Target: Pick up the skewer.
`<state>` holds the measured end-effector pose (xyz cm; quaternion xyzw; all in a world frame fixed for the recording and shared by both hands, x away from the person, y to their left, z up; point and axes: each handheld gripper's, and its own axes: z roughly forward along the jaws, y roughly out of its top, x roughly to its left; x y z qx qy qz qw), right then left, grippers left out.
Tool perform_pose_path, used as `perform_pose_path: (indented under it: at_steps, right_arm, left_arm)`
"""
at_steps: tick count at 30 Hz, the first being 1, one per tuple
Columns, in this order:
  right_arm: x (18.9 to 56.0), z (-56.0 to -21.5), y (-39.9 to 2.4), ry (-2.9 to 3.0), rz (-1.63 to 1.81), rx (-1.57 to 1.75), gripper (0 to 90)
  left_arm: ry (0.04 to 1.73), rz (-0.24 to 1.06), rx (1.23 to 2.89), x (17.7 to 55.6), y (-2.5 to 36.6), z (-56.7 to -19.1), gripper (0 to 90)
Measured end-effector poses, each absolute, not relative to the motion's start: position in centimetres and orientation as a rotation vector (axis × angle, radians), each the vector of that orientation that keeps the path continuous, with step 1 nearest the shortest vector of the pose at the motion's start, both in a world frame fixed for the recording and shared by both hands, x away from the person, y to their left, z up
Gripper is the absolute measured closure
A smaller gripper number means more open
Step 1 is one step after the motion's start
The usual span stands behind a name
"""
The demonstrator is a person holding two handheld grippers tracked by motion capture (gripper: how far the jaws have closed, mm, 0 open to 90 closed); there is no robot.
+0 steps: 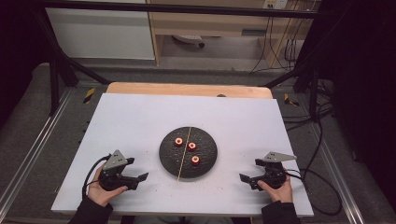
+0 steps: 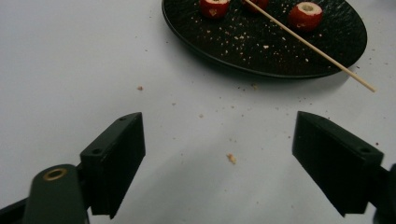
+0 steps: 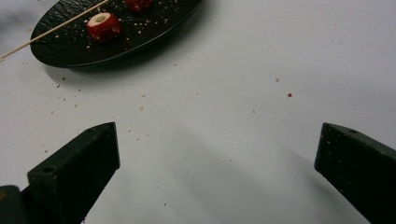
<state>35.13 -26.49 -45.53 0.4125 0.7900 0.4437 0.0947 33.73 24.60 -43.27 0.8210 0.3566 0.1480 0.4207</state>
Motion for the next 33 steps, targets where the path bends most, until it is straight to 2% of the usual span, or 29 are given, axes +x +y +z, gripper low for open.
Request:
perform_pose_path:
  at_steps: [18,25,33]
  right_arm:
    - [35.1,-45.5,-26.6,2.34,1.31,1.222,0.8]
    - [35.1,-45.5,-26.5,2.34,1.308,1.223,0.9]
    - [35.1,-45.5,-26.5,2.341,1.305,1.225,0.9]
  left_arm:
    - [0.908,0.324,2.062,33.7,22.0,-42.1,61.9]
    - [0.878,0.285,2.058,34.1,19.9,-41.3,78.2]
    - [0.837,0.267,2.075,34.5,17.6,-41.1,89.6]
